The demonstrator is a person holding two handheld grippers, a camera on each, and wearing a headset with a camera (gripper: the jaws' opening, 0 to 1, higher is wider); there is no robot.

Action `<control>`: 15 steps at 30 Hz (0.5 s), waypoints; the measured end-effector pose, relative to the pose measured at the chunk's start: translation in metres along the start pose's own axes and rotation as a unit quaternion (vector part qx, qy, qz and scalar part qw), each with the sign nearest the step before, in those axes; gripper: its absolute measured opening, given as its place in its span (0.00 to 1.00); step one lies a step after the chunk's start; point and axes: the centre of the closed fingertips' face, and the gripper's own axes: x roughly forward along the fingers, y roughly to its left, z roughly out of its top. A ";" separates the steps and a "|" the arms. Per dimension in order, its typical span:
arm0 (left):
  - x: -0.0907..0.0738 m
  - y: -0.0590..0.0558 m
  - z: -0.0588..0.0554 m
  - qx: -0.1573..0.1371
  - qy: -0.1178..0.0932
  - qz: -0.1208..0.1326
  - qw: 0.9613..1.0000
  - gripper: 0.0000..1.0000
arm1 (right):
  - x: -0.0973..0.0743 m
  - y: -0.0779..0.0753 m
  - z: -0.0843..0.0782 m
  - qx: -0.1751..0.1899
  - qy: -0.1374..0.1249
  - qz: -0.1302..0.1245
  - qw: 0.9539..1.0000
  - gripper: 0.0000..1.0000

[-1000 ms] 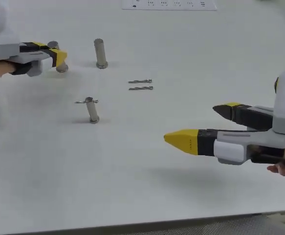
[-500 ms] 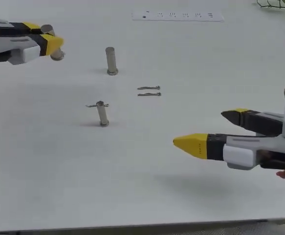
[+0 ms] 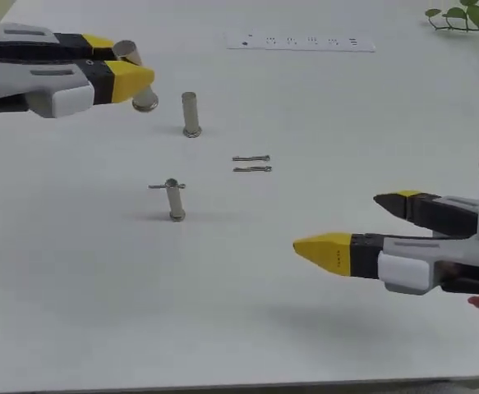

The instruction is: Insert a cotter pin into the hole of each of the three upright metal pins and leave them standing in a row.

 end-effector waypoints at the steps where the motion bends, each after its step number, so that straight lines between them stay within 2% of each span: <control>1: 0.001 -0.003 0.001 0.001 0.000 -0.005 1.000 0.09 | -0.001 0.000 0.000 0.000 0.000 0.000 1.000 0.87; 4: 0.005 -0.021 0.000 0.017 -0.001 -0.031 0.999 0.09 | -0.001 0.000 -0.001 -0.001 0.000 0.000 1.000 0.87; 6: 0.008 -0.032 -0.005 0.011 0.007 -0.048 0.999 0.09 | -0.001 -0.001 -0.002 -0.001 0.003 0.000 1.000 0.87; 13: 0.021 -0.067 -0.019 0.013 0.021 -0.078 0.997 0.09 | -0.003 -0.003 -0.002 -0.002 0.003 -0.001 1.000 0.87; 15: 0.025 -0.075 -0.028 0.016 0.032 -0.087 0.996 0.09 | -0.003 -0.004 -0.002 -0.002 0.003 -0.001 1.000 0.87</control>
